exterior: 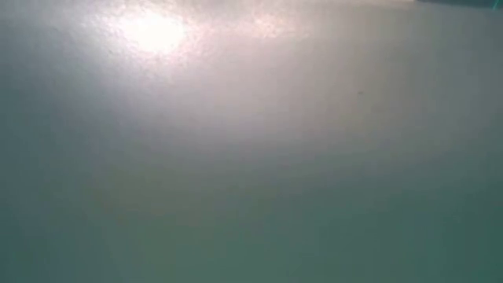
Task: Sort silverware by color (type)
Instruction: Put the middle left blue spoon into the blue bin
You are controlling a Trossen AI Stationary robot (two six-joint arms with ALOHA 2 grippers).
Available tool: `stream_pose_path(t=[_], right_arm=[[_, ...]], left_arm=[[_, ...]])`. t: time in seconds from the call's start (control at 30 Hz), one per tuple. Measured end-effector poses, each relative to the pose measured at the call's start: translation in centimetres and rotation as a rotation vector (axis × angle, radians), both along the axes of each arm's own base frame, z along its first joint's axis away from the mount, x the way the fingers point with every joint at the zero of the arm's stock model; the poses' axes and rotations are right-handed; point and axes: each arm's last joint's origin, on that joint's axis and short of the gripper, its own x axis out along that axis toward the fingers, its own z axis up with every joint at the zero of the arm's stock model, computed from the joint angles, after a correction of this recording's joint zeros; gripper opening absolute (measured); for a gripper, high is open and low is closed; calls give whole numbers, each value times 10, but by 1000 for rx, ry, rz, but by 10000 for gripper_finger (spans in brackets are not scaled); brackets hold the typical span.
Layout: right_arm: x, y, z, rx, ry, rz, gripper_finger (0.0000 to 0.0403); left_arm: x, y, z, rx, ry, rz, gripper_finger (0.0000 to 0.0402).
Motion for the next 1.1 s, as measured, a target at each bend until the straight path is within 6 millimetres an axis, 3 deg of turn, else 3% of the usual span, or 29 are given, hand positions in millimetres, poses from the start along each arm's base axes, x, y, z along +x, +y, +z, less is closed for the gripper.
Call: stream_pose_path(t=[0.43, 0.57, 1.1], right_arm=[[20, 6, -31, 444, 140, 33, 109], [23, 8, -37, 509, 170, 52, 105], [15, 16, -58, 823, 395, -56, 102]], left_arm=[[0, 0, 0, 0, 0, 0, 139], [0, 0, 0, 0, 0, 0, 139], [0, 0, 0, 0, 0, 0, 139]])
